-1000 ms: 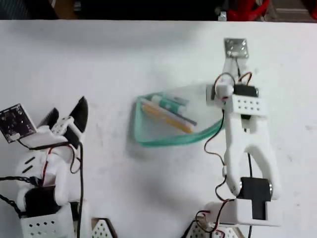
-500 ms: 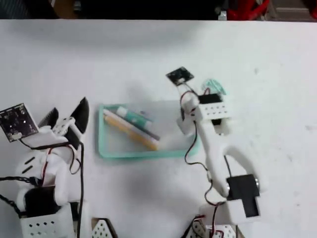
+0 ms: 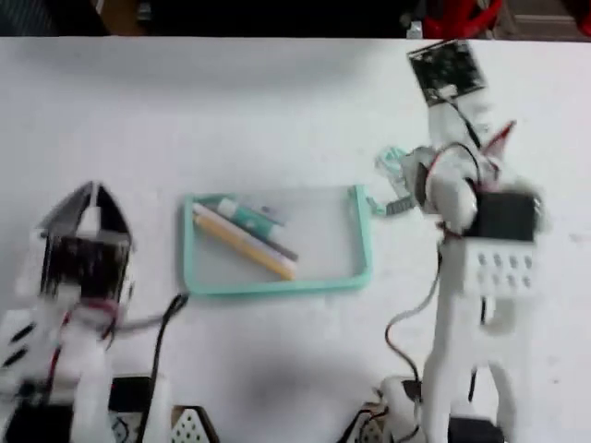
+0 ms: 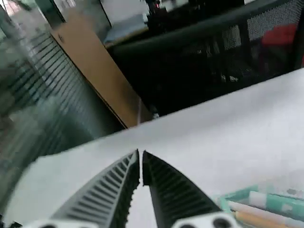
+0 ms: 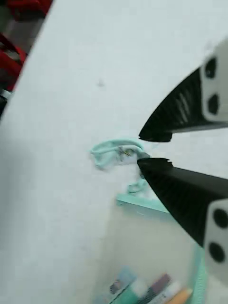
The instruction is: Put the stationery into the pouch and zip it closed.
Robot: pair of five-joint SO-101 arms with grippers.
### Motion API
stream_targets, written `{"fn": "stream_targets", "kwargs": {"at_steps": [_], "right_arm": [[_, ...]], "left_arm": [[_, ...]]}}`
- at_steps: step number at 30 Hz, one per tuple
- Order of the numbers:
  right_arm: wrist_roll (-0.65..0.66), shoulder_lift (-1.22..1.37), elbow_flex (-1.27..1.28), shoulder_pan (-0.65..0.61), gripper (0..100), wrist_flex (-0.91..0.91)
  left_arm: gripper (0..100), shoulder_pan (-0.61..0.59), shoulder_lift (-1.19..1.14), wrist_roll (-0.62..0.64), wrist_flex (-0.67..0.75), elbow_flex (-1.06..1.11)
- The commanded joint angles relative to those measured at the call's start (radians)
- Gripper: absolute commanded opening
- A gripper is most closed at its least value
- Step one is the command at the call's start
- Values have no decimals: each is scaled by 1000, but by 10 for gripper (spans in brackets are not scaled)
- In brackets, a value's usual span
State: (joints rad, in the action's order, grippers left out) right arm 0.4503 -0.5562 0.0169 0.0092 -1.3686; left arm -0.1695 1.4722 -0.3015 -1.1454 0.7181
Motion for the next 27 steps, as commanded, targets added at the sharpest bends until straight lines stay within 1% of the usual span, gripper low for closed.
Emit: {"fn": "stream_targets", "kwargs": {"at_steps": [1, 4, 6, 8, 10, 14, 19, 22, 24, 27], "right_arm": [[2, -186, -155, -58, 22, -64], [0, -372, -221, -163, 15, -136], [0, -513, -229, -254, 16, -150], [0, -651, -221, -328, 16, -153], [0, -776, -172, -366, 16, -147], [0, -993, 34, -367, 16, -147], [0, -1264, 325, -367, 18, -113], [0, -1228, 407, -367, 21, -111], [0, -1227, 473, -367, 21, -87], [0, -1250, 614, -369, 21, 21]], "left_arm": [[22, 7, -71, -48, -209, -410], [23, 15, -79, 54, -361, -640], [24, 15, -58, 106, -425, -766], [24, 15, -19, 106, -465, -829], [24, 10, 33, 107, -489, -825], [25, 13, 166, 107, -499, -671], [123, 7, 383, 110, -516, -364], [143, 15, 344, 115, -543, -239], [137, 27, 338, 117, -506, -140], [135, 30, 344, 115, -416, 29]]}}
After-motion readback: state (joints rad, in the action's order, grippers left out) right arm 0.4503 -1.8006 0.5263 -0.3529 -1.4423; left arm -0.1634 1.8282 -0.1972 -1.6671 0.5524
